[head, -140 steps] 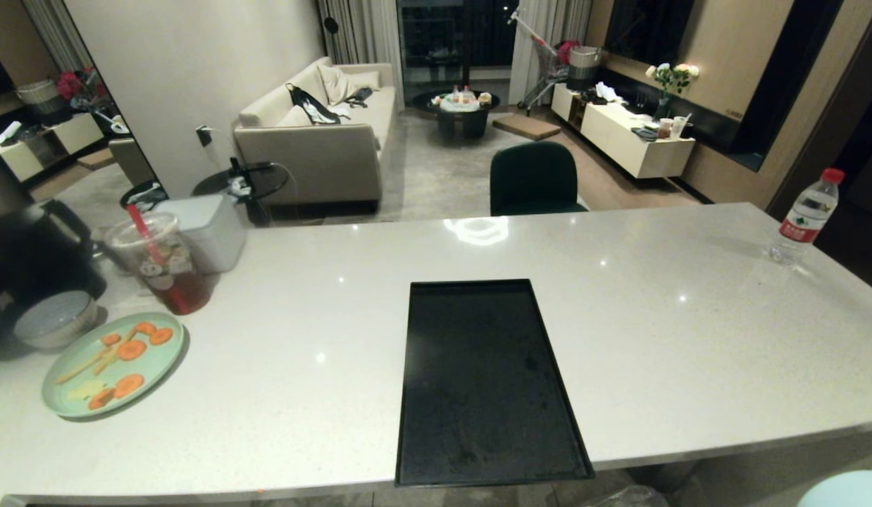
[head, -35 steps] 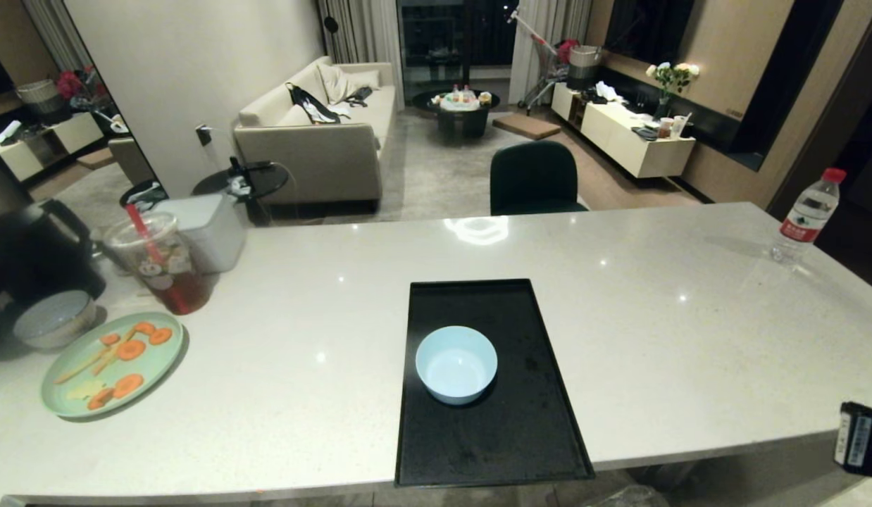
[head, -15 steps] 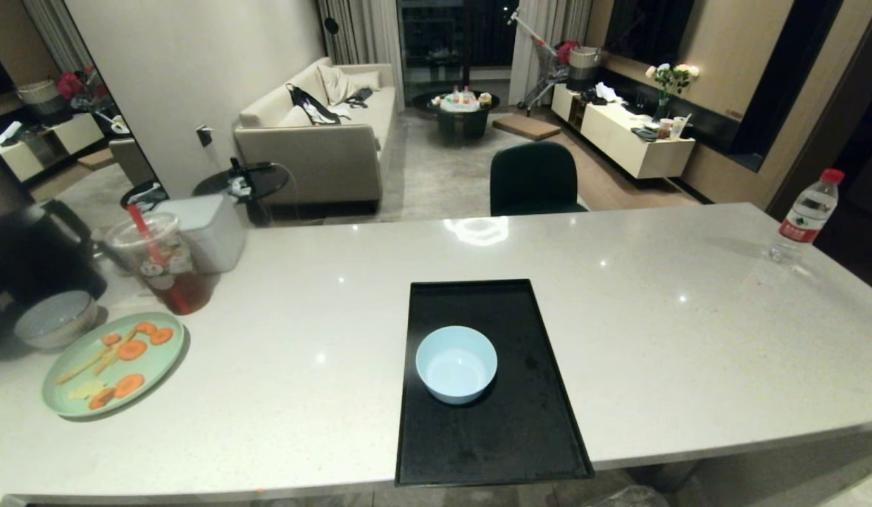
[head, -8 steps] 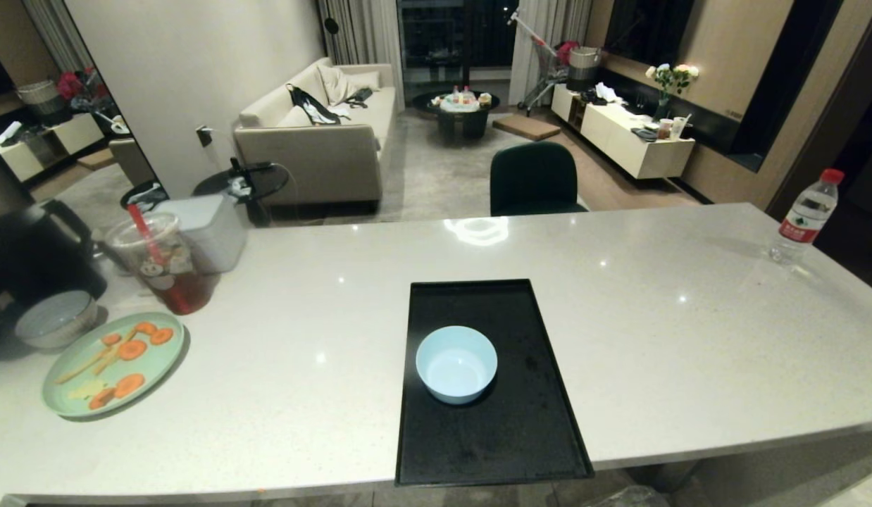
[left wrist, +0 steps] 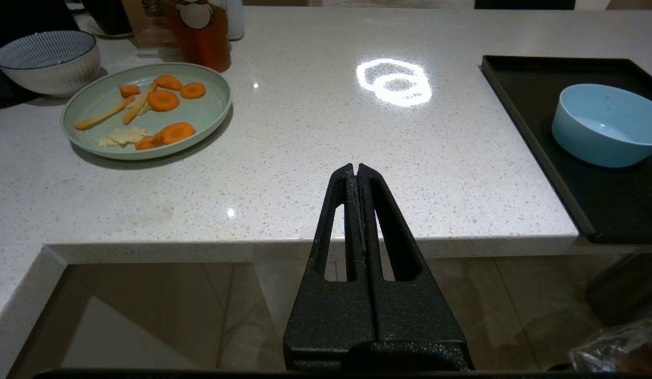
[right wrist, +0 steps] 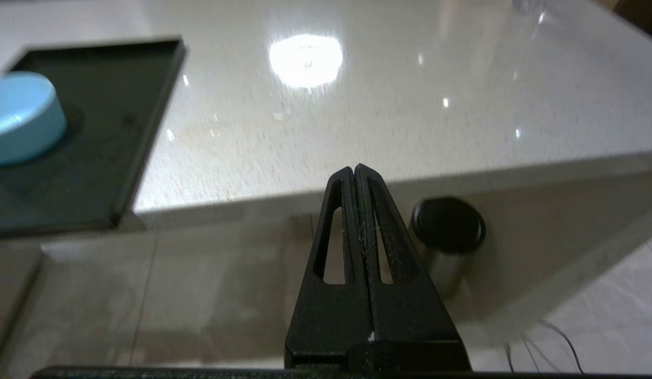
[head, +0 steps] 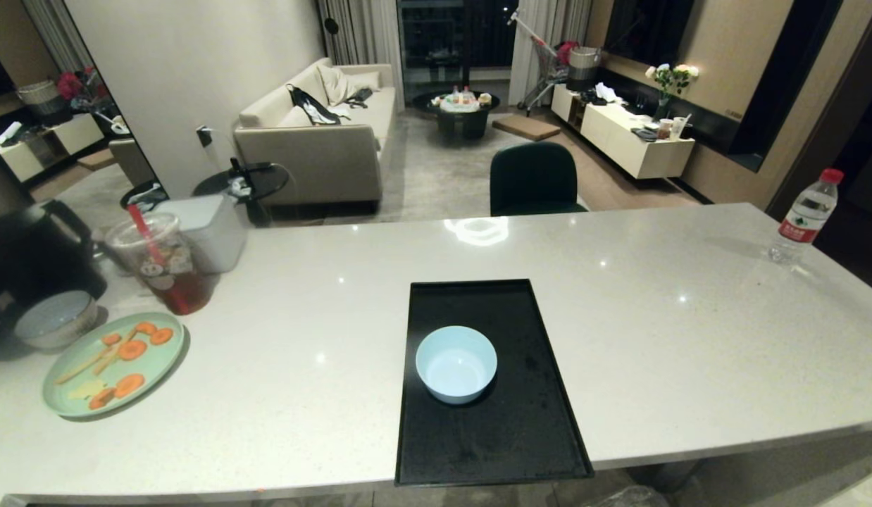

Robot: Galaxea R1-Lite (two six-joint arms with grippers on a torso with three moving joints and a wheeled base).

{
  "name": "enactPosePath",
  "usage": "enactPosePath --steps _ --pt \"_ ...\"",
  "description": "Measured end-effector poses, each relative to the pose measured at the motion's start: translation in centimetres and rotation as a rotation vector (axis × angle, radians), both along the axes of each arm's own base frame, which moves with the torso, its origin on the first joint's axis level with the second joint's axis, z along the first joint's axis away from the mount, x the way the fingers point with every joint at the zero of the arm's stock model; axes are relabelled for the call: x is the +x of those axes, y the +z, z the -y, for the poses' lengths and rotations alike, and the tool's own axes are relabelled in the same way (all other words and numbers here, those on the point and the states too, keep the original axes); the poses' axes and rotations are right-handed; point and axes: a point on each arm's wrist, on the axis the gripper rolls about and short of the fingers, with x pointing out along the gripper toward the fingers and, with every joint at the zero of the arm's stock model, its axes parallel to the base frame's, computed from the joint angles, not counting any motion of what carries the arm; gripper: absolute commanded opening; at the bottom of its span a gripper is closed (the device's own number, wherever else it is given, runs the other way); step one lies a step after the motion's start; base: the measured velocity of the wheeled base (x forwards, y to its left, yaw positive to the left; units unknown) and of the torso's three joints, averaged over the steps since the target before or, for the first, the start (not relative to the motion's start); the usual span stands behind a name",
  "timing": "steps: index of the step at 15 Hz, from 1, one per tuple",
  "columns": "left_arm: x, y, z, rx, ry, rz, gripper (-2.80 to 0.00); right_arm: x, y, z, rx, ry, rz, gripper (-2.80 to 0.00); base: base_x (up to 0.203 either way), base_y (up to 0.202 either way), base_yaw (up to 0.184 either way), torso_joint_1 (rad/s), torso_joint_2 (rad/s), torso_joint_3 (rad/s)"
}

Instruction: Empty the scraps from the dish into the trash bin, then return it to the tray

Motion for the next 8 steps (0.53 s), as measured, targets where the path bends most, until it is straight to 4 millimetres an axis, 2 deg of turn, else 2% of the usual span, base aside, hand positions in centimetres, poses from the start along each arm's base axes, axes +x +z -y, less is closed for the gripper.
enactPosePath --steps 8 --pt "0.0 0.0 0.0 0.0 0.0 0.0 -2.8 -0.76 -0.17 0.01 0.017 0.005 0.093 -2.8 0.0 0.0 0.0 0.0 0.0 0.0"
